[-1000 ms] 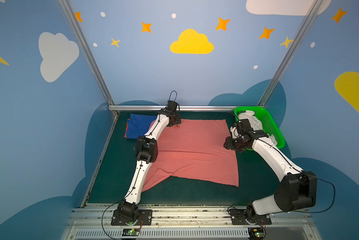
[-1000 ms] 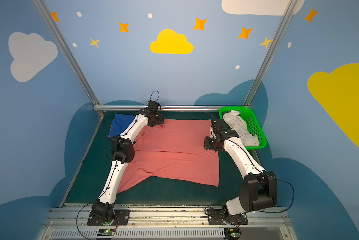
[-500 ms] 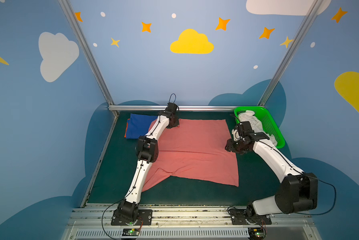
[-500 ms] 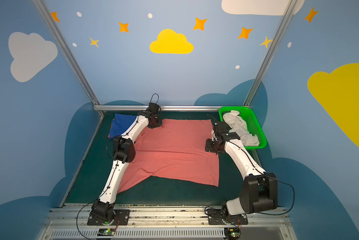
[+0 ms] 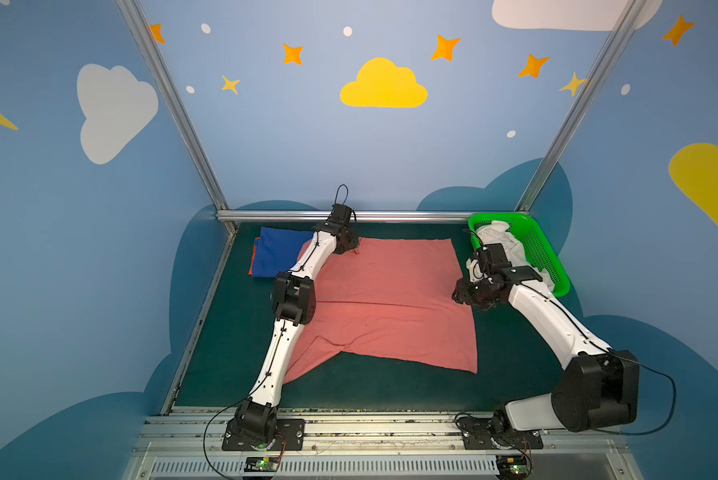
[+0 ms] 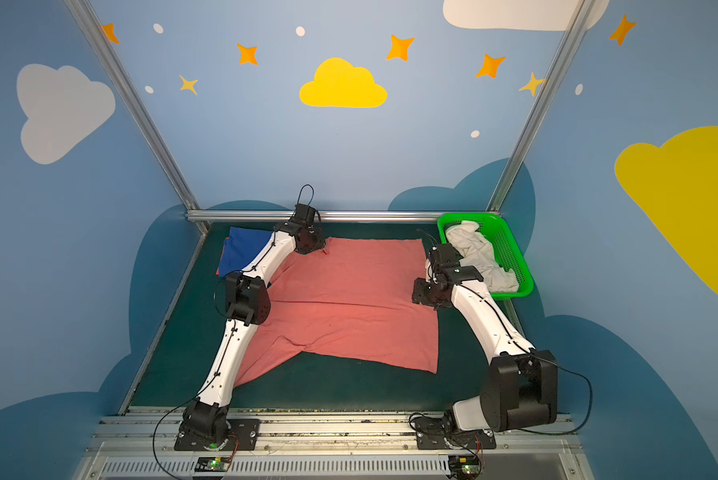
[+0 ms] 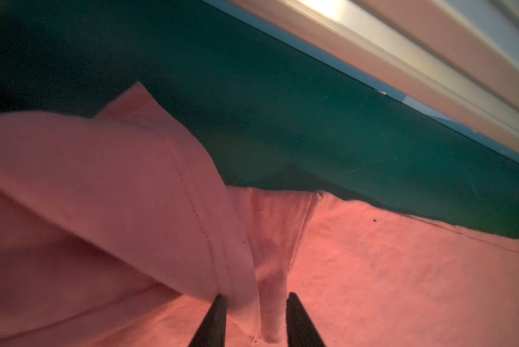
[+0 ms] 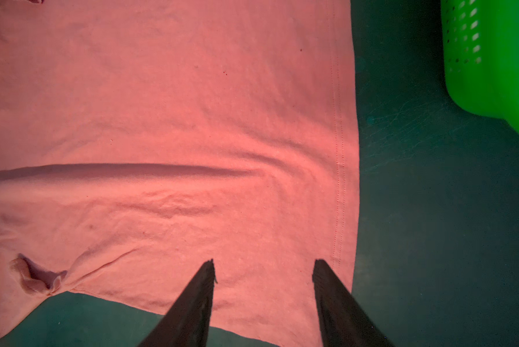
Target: Fold and stack the t-shirts
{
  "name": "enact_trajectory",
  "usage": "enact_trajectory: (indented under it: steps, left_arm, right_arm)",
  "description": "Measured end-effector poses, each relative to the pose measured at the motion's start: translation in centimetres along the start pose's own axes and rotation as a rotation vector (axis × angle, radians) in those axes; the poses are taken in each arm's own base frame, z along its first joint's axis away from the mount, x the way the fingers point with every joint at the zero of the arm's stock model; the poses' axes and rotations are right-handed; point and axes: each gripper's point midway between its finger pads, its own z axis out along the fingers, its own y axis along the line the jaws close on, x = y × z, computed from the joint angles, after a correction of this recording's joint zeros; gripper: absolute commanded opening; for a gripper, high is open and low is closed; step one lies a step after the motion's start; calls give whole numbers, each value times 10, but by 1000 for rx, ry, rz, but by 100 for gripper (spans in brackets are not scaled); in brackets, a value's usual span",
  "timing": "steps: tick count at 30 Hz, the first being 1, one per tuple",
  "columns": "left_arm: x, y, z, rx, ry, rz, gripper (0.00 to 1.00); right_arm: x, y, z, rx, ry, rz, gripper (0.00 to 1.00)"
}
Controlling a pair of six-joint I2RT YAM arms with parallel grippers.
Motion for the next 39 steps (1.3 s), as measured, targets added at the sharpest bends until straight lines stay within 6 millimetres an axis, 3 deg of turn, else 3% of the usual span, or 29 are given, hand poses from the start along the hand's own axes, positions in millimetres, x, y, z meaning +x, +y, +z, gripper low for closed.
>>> enact_trajectory:
  steps: [3, 9, 21, 33, 39]
  left_arm:
    - [8, 3, 12, 8, 24, -15, 25]
    - [7, 6, 13, 22, 32, -37, 5]
    - [1, 11, 13, 25, 26, -66, 5]
    - [-58, 14, 2, 107, -152, -159, 5]
    - [-91, 2, -8, 199, -267, -214, 6]
  right_arm:
    - [2, -2, 1, 3, 6, 4, 54]
    - [5, -4, 3, 6, 13, 8, 54]
    - [10, -6, 6, 6, 28, 17, 53]
    - [14, -5, 13, -5, 43, 28, 52]
    - [16, -5, 21, -9, 66, 36, 51]
